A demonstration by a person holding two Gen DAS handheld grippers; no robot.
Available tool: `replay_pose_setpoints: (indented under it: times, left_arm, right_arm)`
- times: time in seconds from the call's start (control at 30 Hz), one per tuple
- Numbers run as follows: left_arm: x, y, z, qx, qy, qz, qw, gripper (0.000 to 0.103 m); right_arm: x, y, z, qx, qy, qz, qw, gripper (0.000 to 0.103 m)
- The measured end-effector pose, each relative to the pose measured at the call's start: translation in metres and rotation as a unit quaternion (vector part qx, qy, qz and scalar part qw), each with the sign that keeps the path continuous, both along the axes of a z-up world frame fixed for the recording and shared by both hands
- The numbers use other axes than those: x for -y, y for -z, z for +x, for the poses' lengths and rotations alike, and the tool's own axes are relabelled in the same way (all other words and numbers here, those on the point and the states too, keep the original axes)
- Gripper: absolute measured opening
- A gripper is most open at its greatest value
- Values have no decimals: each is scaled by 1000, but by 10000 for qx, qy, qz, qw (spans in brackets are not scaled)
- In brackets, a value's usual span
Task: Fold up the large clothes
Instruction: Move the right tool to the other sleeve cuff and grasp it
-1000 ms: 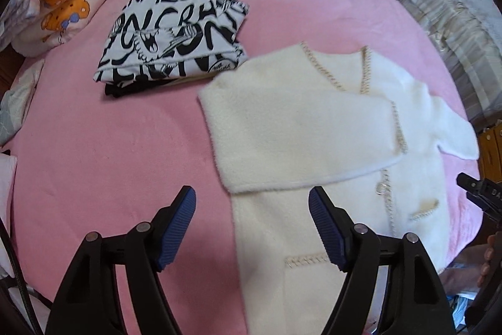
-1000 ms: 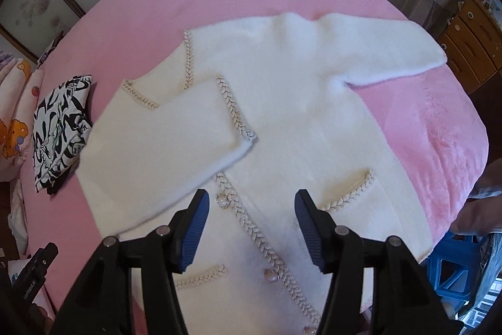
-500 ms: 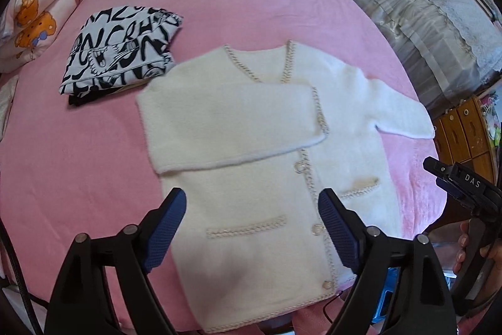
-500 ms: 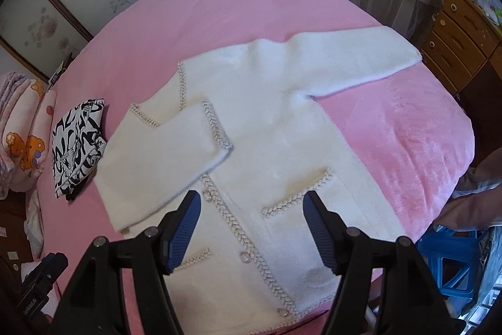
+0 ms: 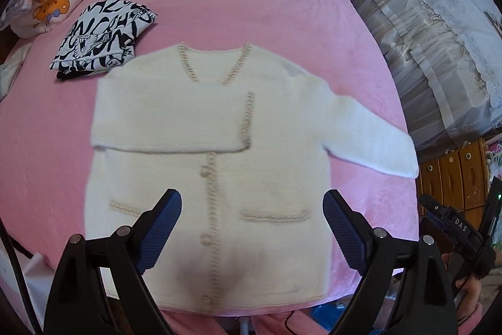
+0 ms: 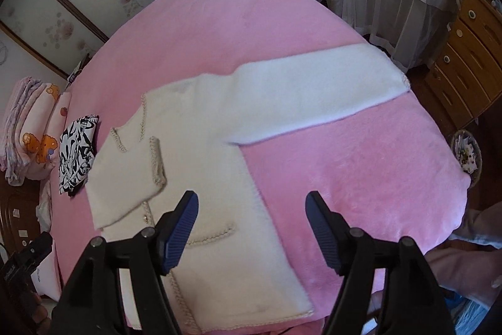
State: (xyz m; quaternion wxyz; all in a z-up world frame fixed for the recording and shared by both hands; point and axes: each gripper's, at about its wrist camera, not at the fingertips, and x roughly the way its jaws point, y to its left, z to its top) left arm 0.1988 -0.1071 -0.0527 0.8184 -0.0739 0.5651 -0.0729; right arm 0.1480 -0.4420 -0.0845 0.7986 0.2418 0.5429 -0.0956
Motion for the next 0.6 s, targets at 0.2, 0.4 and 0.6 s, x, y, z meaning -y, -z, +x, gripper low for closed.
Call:
replay_pose_setpoints:
  times: [0.2, 0.4, 0.6]
  left_arm:
    - [72, -22, 3, 313, 162, 118, 9993, 91]
    - [138, -24, 18, 452, 434, 443, 9970, 91]
    - [196, -15, 31, 328, 670, 415, 9963, 91]
  right_arm:
    - [91, 13, -12, 9, 243, 318, 9992, 78]
    - [168, 43, -23, -79, 814, 711, 9941, 78]
    - [229, 71, -21, -124, 1222, 914, 9882, 78]
